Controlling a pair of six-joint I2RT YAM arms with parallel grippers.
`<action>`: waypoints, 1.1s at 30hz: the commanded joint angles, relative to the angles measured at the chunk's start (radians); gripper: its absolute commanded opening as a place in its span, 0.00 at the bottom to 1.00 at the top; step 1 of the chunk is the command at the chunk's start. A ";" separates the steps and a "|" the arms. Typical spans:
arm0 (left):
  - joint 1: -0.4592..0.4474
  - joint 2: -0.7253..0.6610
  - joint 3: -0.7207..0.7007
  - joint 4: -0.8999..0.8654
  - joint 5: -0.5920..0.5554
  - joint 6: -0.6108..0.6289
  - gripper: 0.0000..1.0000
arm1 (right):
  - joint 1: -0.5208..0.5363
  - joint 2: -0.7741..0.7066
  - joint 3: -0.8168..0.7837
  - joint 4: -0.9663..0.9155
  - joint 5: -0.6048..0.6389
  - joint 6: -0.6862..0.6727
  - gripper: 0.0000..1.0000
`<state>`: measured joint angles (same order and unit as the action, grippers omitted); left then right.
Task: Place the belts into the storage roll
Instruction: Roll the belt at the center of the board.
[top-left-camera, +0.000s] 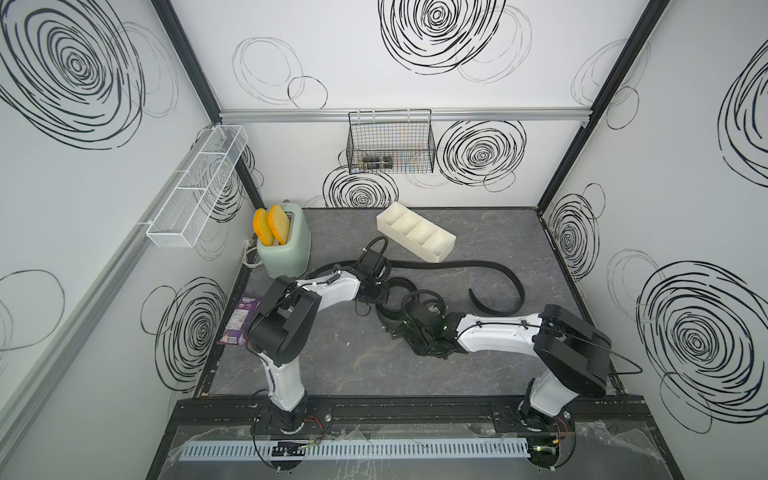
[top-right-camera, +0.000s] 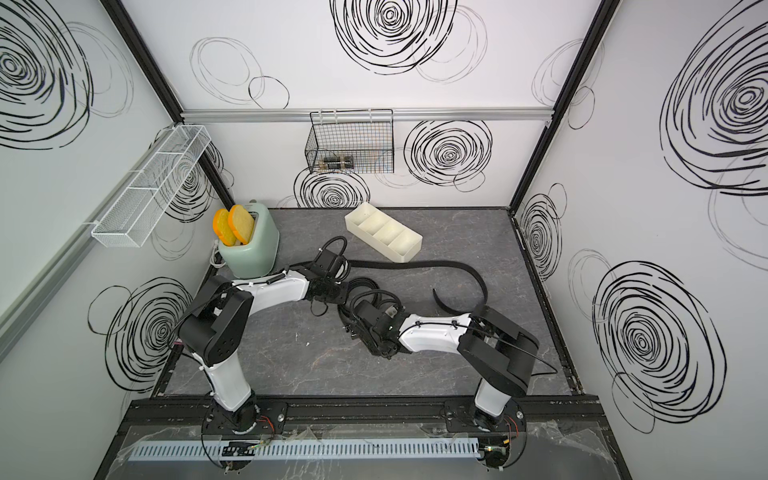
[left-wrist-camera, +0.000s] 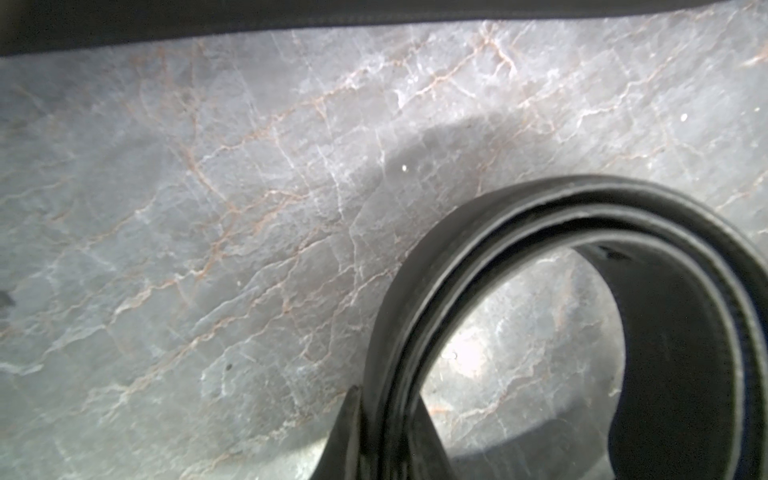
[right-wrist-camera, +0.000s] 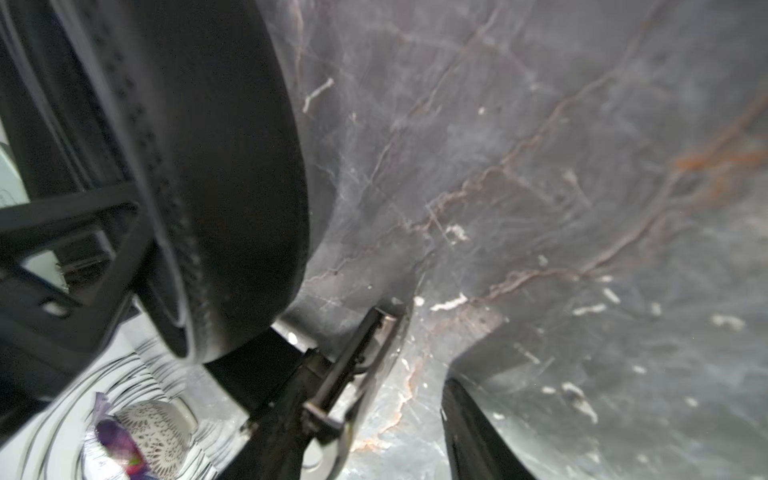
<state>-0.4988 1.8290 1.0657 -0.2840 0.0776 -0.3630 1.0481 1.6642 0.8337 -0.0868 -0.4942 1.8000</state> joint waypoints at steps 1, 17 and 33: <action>0.008 -0.022 -0.019 -0.048 0.008 0.009 0.00 | 0.004 0.027 0.015 -0.028 0.012 0.012 0.51; 0.008 -0.020 -0.069 -0.033 -0.072 0.030 0.13 | -0.039 -0.043 -0.025 -0.200 0.046 -0.105 0.12; 0.010 0.043 -0.038 -0.052 -0.182 0.050 0.13 | -0.106 -0.201 -0.210 -0.205 -0.001 -0.213 0.08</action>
<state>-0.5270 1.8027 1.0286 -0.2825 0.0605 -0.3557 0.9607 1.5093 0.6941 -0.0711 -0.4980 1.6680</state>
